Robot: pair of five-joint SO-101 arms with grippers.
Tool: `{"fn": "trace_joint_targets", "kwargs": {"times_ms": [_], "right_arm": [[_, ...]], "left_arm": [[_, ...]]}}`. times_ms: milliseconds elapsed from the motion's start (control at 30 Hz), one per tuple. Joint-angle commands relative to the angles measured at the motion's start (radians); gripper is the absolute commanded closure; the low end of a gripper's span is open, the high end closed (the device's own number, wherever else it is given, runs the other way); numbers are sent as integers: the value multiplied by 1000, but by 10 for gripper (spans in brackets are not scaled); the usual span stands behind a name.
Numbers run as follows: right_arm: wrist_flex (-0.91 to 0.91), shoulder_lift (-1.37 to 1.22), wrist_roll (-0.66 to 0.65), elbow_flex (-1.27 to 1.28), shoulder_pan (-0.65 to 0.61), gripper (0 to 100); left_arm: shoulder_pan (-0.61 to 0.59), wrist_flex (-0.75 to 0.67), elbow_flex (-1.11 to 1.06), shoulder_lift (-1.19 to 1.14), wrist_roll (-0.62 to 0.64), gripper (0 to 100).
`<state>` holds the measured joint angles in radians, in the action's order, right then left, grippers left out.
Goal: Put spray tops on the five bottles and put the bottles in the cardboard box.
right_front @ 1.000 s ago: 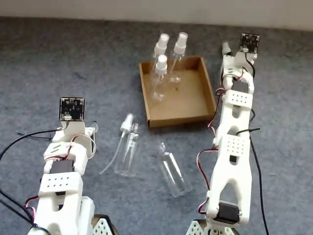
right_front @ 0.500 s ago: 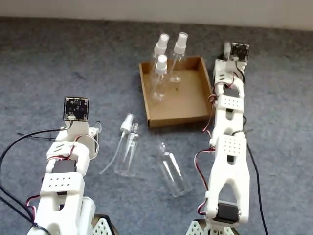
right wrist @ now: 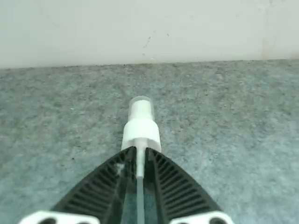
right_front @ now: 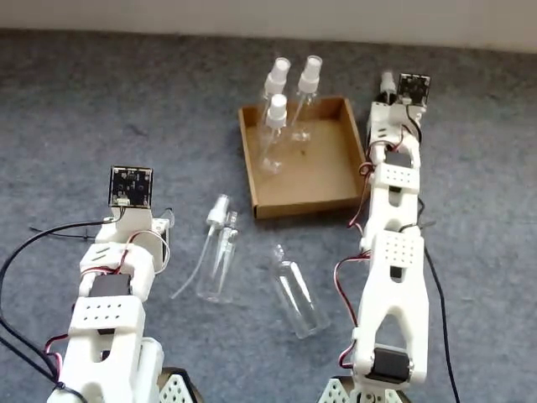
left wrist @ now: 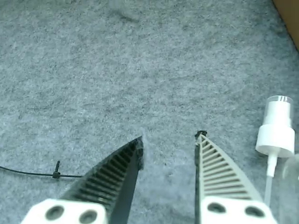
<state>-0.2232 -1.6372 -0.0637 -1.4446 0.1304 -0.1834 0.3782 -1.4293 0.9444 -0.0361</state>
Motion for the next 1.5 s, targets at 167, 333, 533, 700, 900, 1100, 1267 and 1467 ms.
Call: {"fn": "trace_joint_targets", "kwargs": {"times_ms": [167,333,533,700,900,1100,1267,1467], "right_arm": [[-231,50,-2,-74,53,994],[-641,67,-2,-277,58,994],[-886,154,-34,-332,56,994],[-1032,254,-138,-325,56,994],[-1196,397,-155,-325,58,994],[-1230,506,-147,-323,70,988],[-932,418,-89,-318,73,947],[-615,226,14,-317,54,747]], "left_arm": [[19,-12,4,8,8,825],[19,-12,4,10,8,825],[19,-12,4,10,8,825],[19,-12,4,10,8,825],[19,-12,4,10,8,825],[19,-12,4,10,8,825],[19,-12,4,10,8,825],[19,-12,4,7,8,825]]}}
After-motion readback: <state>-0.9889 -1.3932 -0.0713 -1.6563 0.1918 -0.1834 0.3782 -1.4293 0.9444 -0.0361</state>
